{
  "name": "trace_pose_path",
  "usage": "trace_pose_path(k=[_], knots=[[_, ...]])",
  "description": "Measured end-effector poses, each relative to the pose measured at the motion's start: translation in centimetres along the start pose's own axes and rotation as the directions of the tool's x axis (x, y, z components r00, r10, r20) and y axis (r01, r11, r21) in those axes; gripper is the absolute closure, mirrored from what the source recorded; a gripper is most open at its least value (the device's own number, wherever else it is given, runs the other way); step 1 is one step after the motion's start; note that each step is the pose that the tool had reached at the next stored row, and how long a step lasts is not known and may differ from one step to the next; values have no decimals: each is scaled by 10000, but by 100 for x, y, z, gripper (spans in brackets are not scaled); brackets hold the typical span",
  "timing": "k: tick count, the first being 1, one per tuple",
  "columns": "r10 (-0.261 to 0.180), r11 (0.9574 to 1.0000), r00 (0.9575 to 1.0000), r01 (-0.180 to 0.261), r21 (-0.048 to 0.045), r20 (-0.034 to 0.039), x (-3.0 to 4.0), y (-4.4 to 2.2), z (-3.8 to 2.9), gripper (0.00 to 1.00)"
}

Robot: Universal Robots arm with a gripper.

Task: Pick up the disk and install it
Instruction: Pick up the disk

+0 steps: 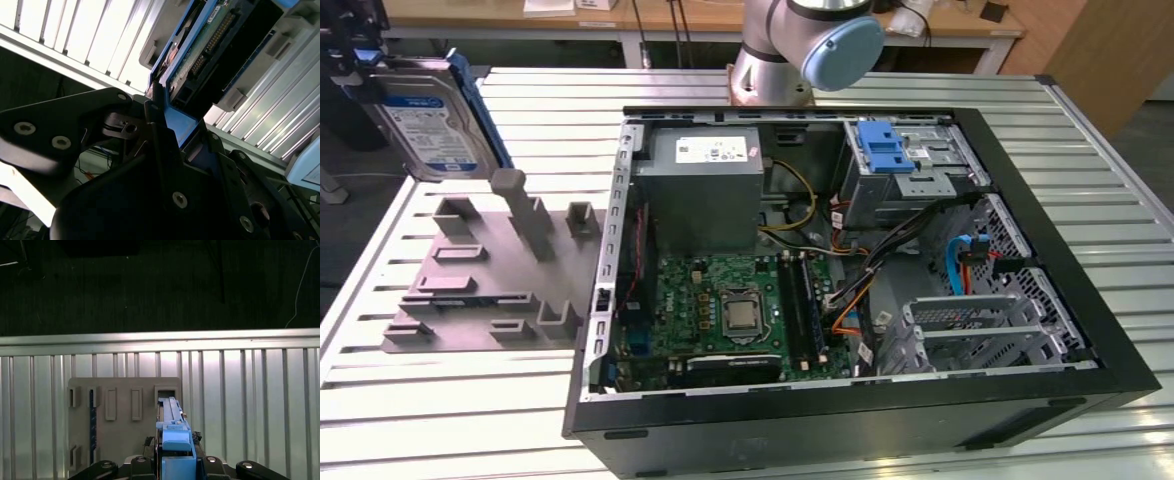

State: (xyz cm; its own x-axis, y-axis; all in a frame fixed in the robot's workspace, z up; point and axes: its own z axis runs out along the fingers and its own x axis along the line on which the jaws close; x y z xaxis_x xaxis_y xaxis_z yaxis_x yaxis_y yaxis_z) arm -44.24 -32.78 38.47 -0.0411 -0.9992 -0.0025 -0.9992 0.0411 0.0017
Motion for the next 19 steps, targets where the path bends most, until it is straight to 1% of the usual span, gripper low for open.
trace_pose_path(k=[7,19], knots=[[0,10000,10000,0,2,0,0,1,-66,63],[0,10000,10000,0,1,0,0,1,-150,63]])
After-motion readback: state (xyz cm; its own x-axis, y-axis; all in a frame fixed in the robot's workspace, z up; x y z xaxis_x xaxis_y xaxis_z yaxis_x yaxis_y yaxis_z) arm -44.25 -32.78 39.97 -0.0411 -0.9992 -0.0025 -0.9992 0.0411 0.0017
